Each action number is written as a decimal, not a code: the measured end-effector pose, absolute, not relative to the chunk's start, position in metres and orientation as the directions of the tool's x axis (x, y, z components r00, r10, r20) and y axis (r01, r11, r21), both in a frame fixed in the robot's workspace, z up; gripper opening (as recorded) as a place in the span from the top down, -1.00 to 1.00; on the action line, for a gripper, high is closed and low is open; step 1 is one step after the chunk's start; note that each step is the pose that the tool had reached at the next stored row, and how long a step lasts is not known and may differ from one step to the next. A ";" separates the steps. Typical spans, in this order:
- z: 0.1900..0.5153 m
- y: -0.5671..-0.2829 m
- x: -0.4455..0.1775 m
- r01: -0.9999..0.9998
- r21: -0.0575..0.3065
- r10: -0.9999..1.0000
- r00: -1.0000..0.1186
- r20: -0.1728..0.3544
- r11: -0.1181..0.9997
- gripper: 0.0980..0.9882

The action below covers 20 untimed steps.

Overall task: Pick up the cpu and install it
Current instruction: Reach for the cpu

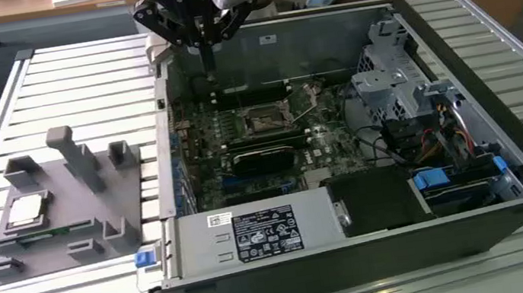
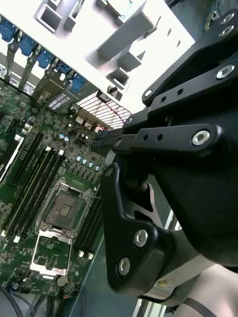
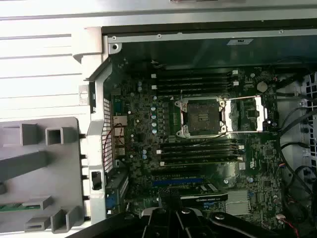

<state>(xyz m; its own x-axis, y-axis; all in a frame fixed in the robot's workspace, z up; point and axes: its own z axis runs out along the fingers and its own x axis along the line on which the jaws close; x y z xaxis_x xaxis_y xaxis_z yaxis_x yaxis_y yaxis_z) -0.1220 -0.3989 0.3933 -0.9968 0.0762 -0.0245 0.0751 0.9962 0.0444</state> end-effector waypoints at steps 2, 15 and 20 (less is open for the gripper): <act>0.393 -0.399 -0.122 0.075 0.044 0.076 -0.997 -0.024 0.996 0.98; 0.393 -0.399 -0.126 0.075 0.044 0.076 -0.997 -0.024 0.996 0.98; 0.393 -0.399 -0.127 0.075 0.044 0.076 -0.997 -0.024 0.996 0.98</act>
<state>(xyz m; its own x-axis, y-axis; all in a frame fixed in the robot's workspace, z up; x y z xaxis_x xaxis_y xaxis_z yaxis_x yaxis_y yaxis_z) -0.1269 -0.3989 0.3931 -0.9968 0.0762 -0.0245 0.0751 0.9962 0.0443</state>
